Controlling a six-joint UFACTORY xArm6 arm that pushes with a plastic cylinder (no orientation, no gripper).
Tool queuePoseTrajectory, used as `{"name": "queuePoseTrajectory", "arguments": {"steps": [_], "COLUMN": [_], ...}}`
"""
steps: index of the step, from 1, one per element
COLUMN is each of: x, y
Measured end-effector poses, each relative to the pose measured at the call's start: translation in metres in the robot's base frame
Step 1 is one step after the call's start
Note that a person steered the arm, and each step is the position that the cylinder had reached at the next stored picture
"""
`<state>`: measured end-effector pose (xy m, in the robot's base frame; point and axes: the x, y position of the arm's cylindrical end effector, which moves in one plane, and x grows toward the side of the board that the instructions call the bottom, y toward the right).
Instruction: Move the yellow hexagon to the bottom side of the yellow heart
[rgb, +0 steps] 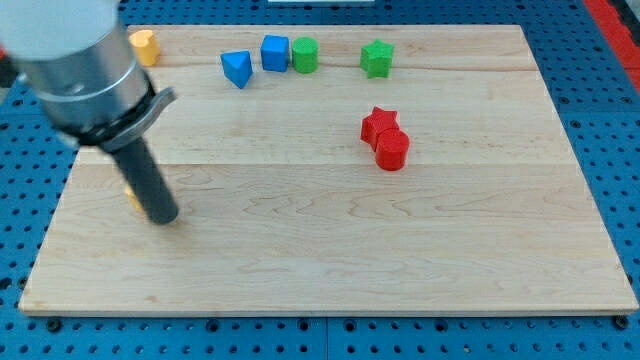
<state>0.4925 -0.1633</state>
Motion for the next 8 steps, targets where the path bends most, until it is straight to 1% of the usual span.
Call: {"name": "queuePoseTrajectory", "arguments": {"steps": [1,2,3,4,5,6,7,8], "x": [-0.083,-0.021,0.024,0.02,-0.021,-0.075,-0.103,-0.127], "y": [-0.04,-0.008,0.006,-0.075,-0.066,-0.073,-0.076,-0.047]}}
